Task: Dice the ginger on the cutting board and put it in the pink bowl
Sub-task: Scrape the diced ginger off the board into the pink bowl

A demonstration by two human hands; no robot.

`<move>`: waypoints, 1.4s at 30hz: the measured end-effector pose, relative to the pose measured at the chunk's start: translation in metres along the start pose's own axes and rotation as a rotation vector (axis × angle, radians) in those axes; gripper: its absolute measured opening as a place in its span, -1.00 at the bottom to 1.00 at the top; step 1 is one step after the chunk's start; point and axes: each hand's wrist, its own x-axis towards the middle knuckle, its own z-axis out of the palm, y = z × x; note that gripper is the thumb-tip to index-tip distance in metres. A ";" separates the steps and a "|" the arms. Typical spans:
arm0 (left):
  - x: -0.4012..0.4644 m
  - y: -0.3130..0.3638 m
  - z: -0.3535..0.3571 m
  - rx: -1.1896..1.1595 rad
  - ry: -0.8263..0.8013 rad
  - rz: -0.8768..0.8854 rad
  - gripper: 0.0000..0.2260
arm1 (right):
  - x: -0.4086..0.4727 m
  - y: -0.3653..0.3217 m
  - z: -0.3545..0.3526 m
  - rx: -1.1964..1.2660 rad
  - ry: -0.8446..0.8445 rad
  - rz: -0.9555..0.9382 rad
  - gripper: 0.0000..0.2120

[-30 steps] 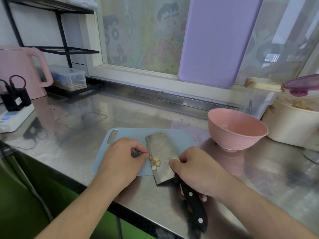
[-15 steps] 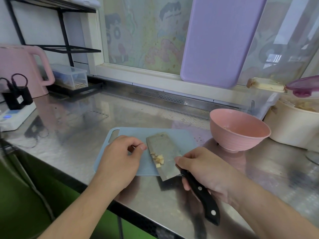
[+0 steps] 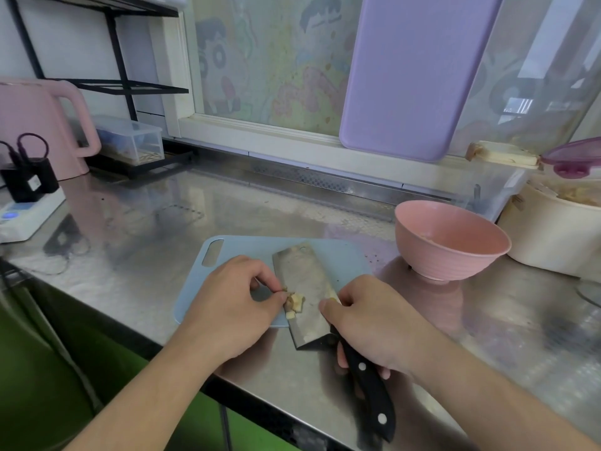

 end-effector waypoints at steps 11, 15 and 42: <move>0.002 -0.006 -0.001 -0.179 0.098 -0.028 -0.84 | 0.004 0.013 -0.007 0.506 -0.054 0.035 -0.62; 0.005 -0.007 0.000 -0.239 0.141 -0.054 -0.79 | 0.003 0.012 -0.013 0.593 -0.034 0.009 -0.70; 0.105 0.223 0.153 -0.116 -0.175 0.472 -0.90 | 0.011 0.107 -0.163 0.513 0.802 -0.034 -0.81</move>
